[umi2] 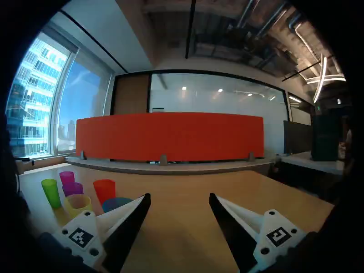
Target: Pour water
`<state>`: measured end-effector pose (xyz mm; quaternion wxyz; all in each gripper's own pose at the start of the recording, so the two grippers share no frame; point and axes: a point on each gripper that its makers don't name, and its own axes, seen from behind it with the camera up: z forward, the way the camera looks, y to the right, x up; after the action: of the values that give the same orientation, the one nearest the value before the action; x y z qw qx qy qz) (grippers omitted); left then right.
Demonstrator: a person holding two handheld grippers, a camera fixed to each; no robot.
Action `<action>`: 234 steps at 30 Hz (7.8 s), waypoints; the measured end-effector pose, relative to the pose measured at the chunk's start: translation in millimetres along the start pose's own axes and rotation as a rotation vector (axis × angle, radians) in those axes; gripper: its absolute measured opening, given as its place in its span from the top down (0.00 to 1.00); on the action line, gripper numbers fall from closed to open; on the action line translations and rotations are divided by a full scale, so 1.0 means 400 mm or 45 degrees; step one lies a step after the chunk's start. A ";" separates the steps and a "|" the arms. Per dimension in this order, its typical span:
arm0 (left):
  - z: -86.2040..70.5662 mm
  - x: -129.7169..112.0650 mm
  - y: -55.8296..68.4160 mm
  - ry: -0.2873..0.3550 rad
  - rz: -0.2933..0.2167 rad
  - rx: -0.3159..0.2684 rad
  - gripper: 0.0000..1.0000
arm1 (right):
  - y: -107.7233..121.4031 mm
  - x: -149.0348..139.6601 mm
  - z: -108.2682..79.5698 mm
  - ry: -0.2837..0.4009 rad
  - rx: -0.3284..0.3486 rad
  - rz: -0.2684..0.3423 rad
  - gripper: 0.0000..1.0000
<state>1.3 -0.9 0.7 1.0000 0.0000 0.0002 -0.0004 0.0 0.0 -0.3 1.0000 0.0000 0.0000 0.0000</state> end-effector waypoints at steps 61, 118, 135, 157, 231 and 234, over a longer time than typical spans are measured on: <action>0.013 0.122 0.032 -0.022 0.032 -0.063 0.00 | 0.048 0.219 -0.033 0.043 -0.028 -0.024 0.01; 0.007 0.406 0.243 -0.157 0.064 -0.739 0.00 | -0.244 0.415 -0.068 -0.189 0.728 -0.140 0.01; 0.003 0.238 0.247 -0.346 0.168 -0.809 0.00 | -0.225 0.248 -0.061 -0.380 0.779 -0.209 0.01; -0.010 0.008 0.268 -0.569 0.226 -0.880 0.00 | -0.221 0.022 -0.029 -0.571 0.781 -0.196 0.01; 0.102 -0.208 0.354 -0.803 0.286 -0.958 0.12 | -0.268 -0.194 0.053 -0.756 0.814 -0.277 0.00; 0.102 -0.208 0.355 -0.801 0.288 -0.957 0.12 | -0.283 -0.200 0.063 -0.757 0.823 -0.276 0.00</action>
<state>-81.8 141.1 41.4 0.8761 -0.3604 -0.3013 0.1083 -80.1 -113.1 25.1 0.8995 0.3122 -0.2873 -0.1046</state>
